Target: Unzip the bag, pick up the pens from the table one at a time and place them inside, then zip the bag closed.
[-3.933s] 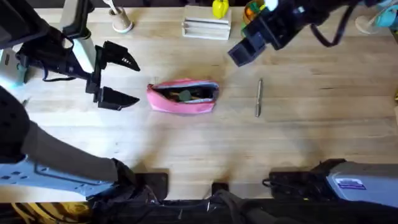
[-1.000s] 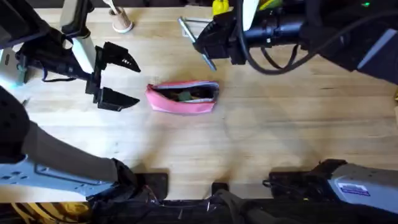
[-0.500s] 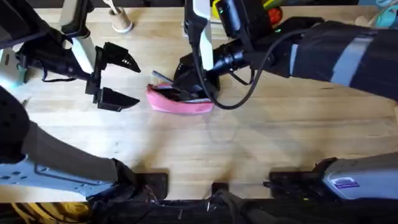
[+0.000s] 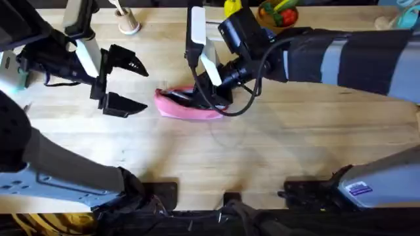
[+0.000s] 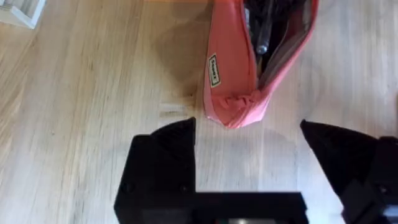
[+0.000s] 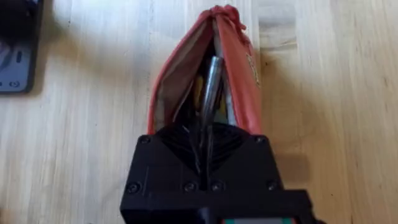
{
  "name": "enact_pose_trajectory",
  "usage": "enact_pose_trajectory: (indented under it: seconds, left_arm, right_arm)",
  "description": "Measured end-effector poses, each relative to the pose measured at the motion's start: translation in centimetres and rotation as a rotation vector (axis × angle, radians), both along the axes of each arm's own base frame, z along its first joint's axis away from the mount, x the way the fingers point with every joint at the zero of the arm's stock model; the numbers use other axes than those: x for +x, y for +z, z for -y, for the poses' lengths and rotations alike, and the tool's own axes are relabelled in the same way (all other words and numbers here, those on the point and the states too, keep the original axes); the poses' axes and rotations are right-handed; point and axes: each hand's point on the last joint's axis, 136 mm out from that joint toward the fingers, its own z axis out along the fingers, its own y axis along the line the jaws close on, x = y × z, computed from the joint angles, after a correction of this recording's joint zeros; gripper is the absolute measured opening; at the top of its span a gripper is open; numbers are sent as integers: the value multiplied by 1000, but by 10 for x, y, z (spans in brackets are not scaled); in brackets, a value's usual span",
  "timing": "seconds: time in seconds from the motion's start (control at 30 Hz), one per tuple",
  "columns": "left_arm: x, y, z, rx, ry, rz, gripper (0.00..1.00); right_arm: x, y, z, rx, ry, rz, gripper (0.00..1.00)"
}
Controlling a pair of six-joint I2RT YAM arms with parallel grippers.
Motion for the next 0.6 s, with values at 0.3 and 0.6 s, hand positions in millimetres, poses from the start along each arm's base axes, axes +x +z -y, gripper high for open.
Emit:
enact_pose_trajectory:
  seconds: [0.3, 0.6]
  left_arm:
    - [0, 0, 0, 0, 0, -1, 994]
    - [0, 0, 0, 0, 0, 0, 993]
  right_arm:
    - [4, -8, 3, -33, -19, 11, 677]
    - [5, -8, 4, -37, -19, 18, 995]
